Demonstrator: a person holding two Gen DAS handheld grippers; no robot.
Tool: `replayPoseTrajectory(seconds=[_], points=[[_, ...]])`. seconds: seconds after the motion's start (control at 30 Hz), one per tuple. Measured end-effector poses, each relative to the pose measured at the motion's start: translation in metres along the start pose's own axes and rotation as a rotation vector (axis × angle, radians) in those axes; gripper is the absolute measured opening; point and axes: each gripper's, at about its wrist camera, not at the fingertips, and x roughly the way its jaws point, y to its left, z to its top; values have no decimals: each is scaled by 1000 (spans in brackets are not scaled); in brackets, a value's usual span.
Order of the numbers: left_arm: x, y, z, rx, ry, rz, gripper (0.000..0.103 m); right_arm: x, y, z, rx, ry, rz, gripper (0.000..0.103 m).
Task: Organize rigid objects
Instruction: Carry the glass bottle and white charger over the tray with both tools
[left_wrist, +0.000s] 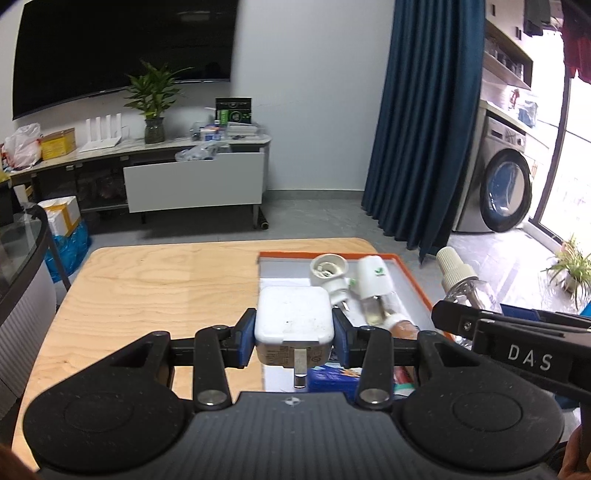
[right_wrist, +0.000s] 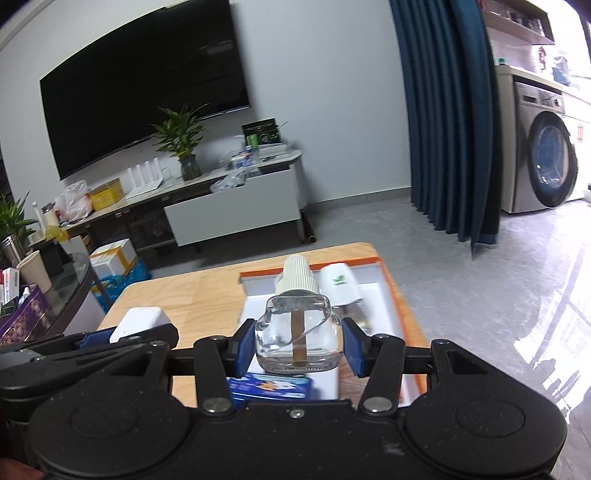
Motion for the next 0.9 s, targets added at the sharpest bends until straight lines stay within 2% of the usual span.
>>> replayPoseTrajectory(seconds=[0.43,0.9], points=[[5,-27,-9,29,0,-50,42,-13,-38,-9,35,-11,-42,60],[9,-14,-9,-3,11,-28,42,-6,-45,-8,37,3,-47,60]])
